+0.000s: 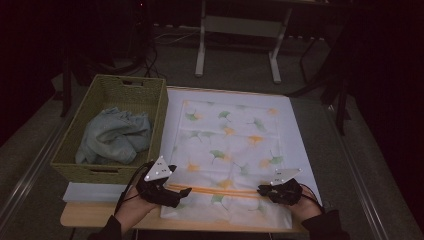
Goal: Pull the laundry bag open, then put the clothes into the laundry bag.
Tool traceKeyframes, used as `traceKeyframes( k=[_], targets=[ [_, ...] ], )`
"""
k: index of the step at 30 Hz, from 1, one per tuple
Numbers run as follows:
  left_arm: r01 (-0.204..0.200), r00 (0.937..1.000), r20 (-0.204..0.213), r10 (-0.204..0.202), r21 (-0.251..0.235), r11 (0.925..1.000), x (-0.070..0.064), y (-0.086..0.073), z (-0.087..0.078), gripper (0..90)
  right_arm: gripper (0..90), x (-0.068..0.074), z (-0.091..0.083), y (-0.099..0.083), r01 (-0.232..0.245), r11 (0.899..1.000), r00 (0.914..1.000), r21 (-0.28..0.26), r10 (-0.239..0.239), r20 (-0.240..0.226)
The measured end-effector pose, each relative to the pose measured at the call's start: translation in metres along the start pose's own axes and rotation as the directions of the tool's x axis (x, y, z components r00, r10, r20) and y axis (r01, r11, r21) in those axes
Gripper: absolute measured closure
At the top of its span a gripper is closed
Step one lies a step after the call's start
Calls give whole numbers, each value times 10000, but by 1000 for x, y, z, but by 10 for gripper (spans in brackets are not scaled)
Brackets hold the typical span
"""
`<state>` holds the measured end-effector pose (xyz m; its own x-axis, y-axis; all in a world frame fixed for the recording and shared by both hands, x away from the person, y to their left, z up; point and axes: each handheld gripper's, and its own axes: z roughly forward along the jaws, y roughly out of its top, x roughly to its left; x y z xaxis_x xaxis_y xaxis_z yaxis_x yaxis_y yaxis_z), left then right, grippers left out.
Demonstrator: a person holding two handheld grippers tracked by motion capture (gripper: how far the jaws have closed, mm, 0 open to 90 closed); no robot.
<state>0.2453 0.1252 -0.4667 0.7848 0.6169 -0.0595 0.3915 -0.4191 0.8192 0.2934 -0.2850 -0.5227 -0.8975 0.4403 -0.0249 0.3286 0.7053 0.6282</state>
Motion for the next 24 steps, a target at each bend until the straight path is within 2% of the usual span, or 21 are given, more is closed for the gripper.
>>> traceKeyframes(
  k=[4,7,10,14,15,19,22,24],
  targets=[
    [12,10000,-28,-12,13,10000,1,0,0,144,885,0,-1,3,-30,9999,10000,163,29,23],
    [66,10000,-40,-65,19,10000,1,0,0,145,885,-2,-7,6,-84,10000,9999,-46,85,131],
    [51,10000,-39,-51,12,10000,1,0,-1,145,886,-7,-14,11,-200,9995,9988,-241,210,434],
    [-288,9996,-3,288,129,9995,-2,-1,-2,144,888,-15,-21,16,-522,9969,9969,-586,555,563],
    [-319,9994,127,318,69,9995,-2,-1,-3,145,888,-16,-23,17,-540,9965,9966,-637,578,582],
    [-335,9994,39,335,-55,9994,-1,-2,-5,145,890,-18,-28,21,-622,9941,9953,-887,684,691],
    [-314,9995,-34,314,-69,9995,0,-2,-6,150,890,-21,-29,22,-848,9911,9917,-1027,940,878],
    [-316,9994,-120,316,-7,9995,0,-3,-6,150,890,-22,-25,21,-797,9935,9916,-818,874,957]
  ],
)
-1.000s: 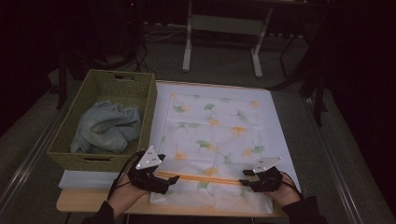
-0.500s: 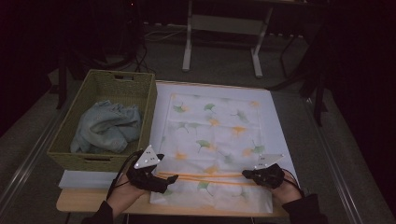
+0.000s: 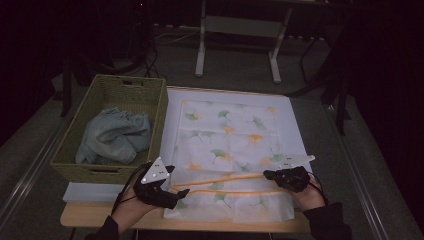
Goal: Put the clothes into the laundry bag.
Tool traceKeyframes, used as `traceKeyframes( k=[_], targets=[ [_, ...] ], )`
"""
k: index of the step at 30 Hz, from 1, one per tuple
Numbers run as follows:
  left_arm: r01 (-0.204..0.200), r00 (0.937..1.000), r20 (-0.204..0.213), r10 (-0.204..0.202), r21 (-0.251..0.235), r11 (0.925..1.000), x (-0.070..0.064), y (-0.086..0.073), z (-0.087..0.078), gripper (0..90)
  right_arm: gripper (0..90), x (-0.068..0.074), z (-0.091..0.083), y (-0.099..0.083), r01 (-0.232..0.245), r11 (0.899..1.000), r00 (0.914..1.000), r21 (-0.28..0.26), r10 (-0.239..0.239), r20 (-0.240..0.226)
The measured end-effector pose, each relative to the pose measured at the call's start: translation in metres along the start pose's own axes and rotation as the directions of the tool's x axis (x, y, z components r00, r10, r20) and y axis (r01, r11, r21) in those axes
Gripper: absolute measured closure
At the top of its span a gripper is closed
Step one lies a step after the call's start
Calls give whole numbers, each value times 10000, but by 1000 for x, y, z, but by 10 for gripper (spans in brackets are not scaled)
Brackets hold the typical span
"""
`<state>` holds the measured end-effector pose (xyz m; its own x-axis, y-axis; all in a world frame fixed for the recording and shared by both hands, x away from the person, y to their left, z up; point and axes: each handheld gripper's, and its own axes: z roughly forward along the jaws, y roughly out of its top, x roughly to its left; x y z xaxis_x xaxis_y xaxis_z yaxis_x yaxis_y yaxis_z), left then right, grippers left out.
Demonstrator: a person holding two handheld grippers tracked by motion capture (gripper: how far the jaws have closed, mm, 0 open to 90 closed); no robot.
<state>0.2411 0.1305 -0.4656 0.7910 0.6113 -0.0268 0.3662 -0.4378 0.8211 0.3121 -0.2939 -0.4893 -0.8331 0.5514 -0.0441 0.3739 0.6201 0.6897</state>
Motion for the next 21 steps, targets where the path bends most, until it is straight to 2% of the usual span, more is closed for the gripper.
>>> traceKeyframes(
  k=[2,3,7,10,12,14,16,18,21],
  targets=[
    [-1,10000,10,1,26,10000,0,0,0,150,889,1,8,-4,-31,9996,9999,265,34,-111],
    [15,10000,13,-15,17,10000,0,-1,0,150,888,2,11,-6,76,9990,10000,433,-76,5],
    [34,10000,63,-34,-6,10000,1,-1,1,150,878,4,20,-12,0,9983,10000,587,2,-49],
    [15,10000,67,-15,14,10000,1,0,1,150,835,7,25,-15,82,9971,9997,752,-66,-216],
    [7,10000,22,-7,8,10000,0,0,1,150,762,10,27,-16,272,9965,9993,788,-250,-286],
    [48,10000,53,-48,-23,10000,0,0,1,150,694,11,28,-16,422,9962,9991,766,-416,-90],
    [8,10000,95,-9,48,10000,0,-1,1,150,585,11,28,-15,429,9961,9991,776,-429,-18],
    [28,9999,108,-28,29,10000,0,-1,1,150,588,10,29,-16,250,9969,9991,751,-225,-346],
    [127,9999,109,-127,-38,9999,1,-2,1,150,543,11,29,-18,214,9975,9990,670,-187,-406]
  ],
)
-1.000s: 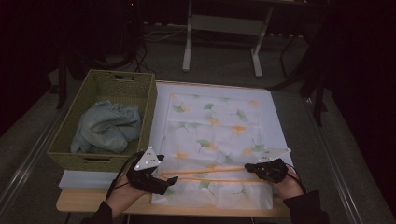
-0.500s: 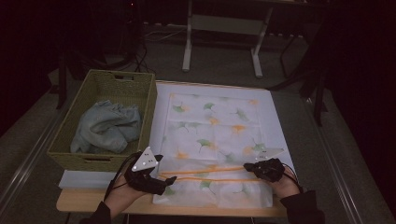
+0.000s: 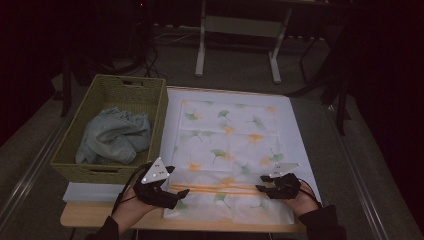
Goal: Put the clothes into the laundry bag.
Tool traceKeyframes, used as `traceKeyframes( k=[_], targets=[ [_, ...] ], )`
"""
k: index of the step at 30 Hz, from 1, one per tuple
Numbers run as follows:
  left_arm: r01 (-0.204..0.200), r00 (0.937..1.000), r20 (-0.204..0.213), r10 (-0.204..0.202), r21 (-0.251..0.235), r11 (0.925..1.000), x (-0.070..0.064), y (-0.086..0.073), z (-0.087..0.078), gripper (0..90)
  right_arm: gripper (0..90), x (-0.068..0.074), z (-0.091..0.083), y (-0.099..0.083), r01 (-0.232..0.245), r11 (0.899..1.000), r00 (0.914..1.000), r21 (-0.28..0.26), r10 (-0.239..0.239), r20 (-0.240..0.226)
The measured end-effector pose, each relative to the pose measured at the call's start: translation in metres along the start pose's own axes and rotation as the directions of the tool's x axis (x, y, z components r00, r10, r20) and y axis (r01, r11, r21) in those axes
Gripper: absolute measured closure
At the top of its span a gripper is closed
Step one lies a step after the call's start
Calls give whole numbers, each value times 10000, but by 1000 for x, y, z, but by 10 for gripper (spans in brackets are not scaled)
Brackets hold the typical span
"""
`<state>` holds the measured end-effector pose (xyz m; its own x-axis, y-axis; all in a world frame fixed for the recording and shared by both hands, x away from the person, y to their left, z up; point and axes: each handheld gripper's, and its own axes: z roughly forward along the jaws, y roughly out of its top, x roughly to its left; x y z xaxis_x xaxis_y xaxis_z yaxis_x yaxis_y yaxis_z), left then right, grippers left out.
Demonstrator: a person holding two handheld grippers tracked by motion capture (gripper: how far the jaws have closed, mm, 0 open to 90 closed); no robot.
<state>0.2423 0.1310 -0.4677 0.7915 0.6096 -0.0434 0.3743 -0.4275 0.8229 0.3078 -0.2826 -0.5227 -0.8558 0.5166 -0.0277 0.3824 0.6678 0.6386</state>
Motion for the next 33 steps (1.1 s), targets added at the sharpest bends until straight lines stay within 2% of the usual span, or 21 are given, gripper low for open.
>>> traceKeyframes(
  k=[2,7,9,11,12,14,16,18,22,24,27,28,30,33],
  targets=[
    [0,10000,-34,0,39,10000,0,0,0,150,534,1,1,1,-29,10000,9998,-27,28,-189],
    [27,10000,54,-27,15,10000,0,0,1,150,499,10,6,6,399,9992,9985,-10,-399,-373],
    [0,10000,6,0,26,10000,0,0,1,150,466,14,8,8,642,9979,9976,33,-641,-254],
    [-6,10000,-28,6,6,10000,0,0,0,150,451,13,8,8,649,9979,9977,39,-648,-204],
    [7,10000,-12,-7,-8,10000,0,0,0,150,410,10,9,7,583,9983,9983,11,-583,29],
    [-2,10000,-37,2,-3,10000,0,0,0,150,409,4,8,7,319,9995,9989,79,-321,349],
    [30,10000,5,-30,-9,10000,0,0,0,150,405,-1,6,6,265,9996,9975,93,-270,648],
    [16,10000,-31,-16,-1,10000,0,0,0,150,403,-4,6,5,78,9999,9969,92,-85,786],
    [9,10000,-12,-9,22,10000,0,-1,0,150,408,-14,7,5,-295,9995,9972,110,287,691],
    [19,10000,-21,-19,2,10000,0,-1,1,150,517,-16,8,5,-526,9986,9978,67,523,419],
    [-33,10000,-1,33,71,10000,0,-2,1,149,685,-13,7,7,-216,9997,9995,119,213,219],
    [-46,10000,26,46,90,9999,0,-2,1,150,773,-11,7,8,-131,9998,9997,171,127,192],
    [-62,10000,-25,62,125,9999,0,-2,1,149,867,-10,7,9,-112,9997,9998,231,108,190],
    [-64,10000,18,64,126,9999,1,-3,0,149,892,-10,7,11,-170,9993,9998,346,166,118]
  ],
)
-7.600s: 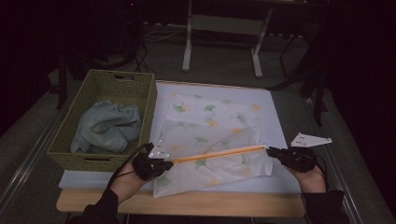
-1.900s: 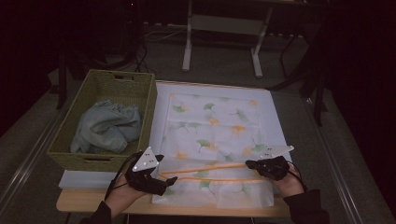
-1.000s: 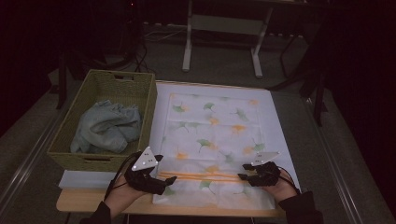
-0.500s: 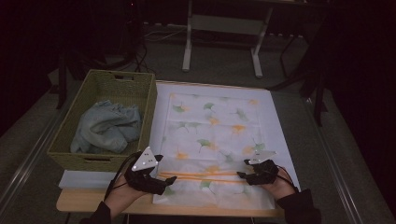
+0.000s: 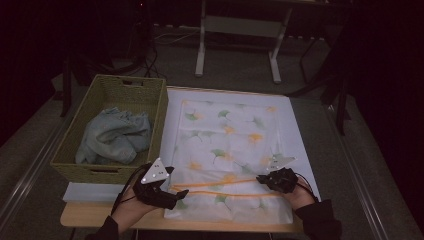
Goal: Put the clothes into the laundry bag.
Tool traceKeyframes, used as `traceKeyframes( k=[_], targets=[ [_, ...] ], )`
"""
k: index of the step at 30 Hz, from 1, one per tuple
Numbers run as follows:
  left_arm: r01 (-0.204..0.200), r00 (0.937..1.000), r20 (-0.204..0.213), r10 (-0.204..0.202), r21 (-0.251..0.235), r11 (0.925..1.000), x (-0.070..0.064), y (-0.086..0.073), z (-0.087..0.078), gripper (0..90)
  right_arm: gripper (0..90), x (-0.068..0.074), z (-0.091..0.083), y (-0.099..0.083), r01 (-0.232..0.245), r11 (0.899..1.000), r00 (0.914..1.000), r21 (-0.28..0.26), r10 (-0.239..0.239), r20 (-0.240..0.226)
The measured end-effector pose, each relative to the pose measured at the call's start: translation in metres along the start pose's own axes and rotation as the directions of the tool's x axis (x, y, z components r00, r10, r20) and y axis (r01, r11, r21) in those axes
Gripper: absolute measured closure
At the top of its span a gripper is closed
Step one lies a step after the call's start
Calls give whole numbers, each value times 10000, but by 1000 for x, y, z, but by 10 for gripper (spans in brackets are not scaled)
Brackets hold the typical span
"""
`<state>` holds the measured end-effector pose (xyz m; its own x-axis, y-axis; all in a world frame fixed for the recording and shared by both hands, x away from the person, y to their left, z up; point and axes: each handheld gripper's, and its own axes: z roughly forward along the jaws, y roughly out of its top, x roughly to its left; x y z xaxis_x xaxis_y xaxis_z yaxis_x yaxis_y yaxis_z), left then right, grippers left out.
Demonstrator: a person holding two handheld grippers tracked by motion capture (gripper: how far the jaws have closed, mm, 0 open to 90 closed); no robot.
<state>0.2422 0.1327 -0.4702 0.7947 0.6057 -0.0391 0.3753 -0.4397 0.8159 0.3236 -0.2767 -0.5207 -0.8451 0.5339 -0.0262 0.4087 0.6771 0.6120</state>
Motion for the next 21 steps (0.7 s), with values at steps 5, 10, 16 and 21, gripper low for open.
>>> traceKeyframes(
  k=[5,10,16,21],
  targets=[
    [-64,10000,-16,64,1,10000,1,1,-5,149,893,-2,-8,2,-124,9997,9999,-232,125,5],
    [-138,9998,-139,137,-67,9999,3,3,-11,149,891,-5,-28,11,-132,9947,9997,-1017,153,202],
    [-95,9996,-280,95,-20,10000,6,4,-17,149,892,-7,-47,24,-109,9895,9992,-1441,162,357],
    [-85,9992,-378,85,-18,10000,9,6,-23,149,892,-7,-52,29,-70,9887,9993,-1501,122,340]
  ],
)
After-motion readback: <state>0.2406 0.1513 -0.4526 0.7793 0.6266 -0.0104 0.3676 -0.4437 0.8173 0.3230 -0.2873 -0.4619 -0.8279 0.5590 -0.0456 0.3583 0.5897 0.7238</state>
